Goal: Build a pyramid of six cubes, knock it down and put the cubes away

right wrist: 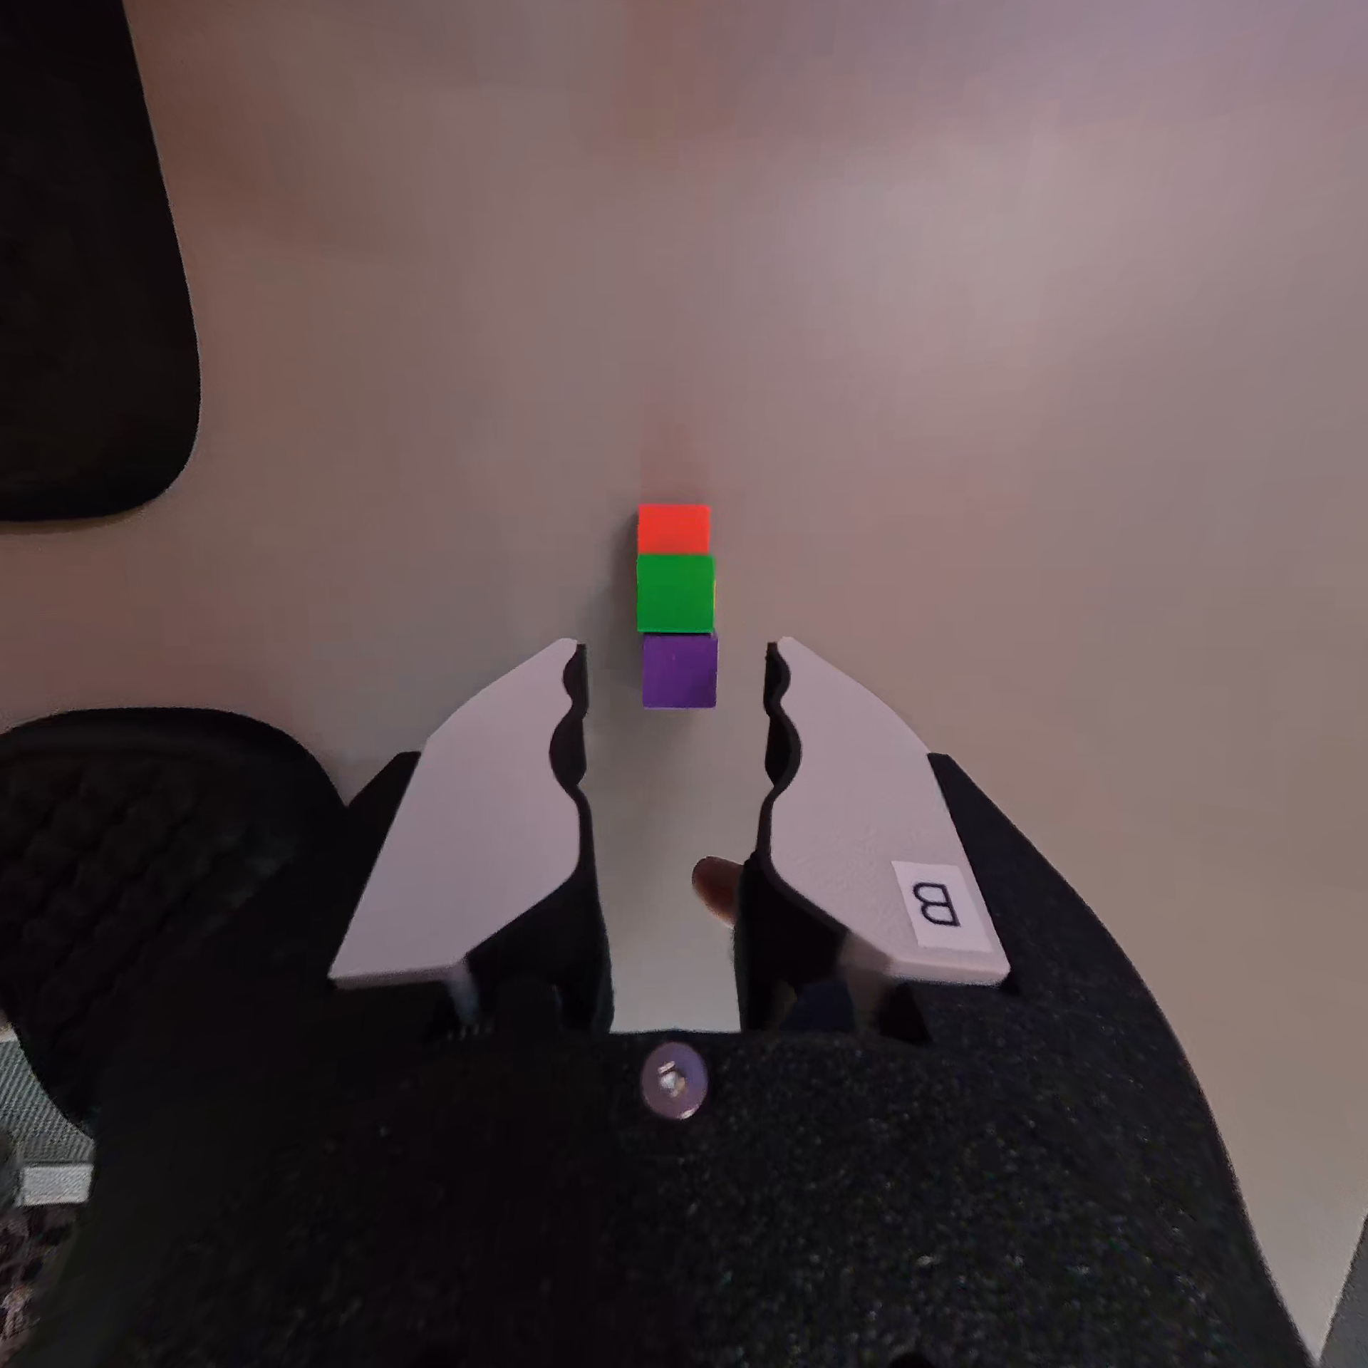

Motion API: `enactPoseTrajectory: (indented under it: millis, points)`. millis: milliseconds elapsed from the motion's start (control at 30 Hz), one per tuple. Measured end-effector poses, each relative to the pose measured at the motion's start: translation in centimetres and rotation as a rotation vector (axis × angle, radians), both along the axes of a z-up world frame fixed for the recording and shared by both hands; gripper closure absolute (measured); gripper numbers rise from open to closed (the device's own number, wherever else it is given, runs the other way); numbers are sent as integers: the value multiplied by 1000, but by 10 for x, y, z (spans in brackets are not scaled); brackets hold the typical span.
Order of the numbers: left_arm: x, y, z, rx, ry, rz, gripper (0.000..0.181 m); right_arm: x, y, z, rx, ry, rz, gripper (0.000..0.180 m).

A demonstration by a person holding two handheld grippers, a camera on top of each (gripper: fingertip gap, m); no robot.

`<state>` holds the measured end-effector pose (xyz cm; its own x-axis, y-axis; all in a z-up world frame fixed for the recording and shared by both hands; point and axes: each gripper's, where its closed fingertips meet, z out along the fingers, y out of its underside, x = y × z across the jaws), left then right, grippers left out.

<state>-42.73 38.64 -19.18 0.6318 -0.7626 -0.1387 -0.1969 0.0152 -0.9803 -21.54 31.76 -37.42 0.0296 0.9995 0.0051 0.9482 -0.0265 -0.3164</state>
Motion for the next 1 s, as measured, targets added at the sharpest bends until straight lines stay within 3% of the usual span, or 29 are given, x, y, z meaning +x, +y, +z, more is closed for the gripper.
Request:
enactPoseTrajectory:
  millis: [33,200,300,533,1000]
  points:
    - [0,0,0,0,2,-1,129,3,-2,-1,-14,0,6,128]
    - [1,0,0,1,6,-3,130,4,-13,-15,-130,91,57,96]
    - [0,0,-1,0,5,-1,130,0,-18,-27,-178,190,80,88]
    - [0,1,-1,0,7,3,132,-5,-21,-30,-223,382,65,99]
    - [2,1,-3,-5,15,4,132,-8,-22,-29,-222,394,90,112]
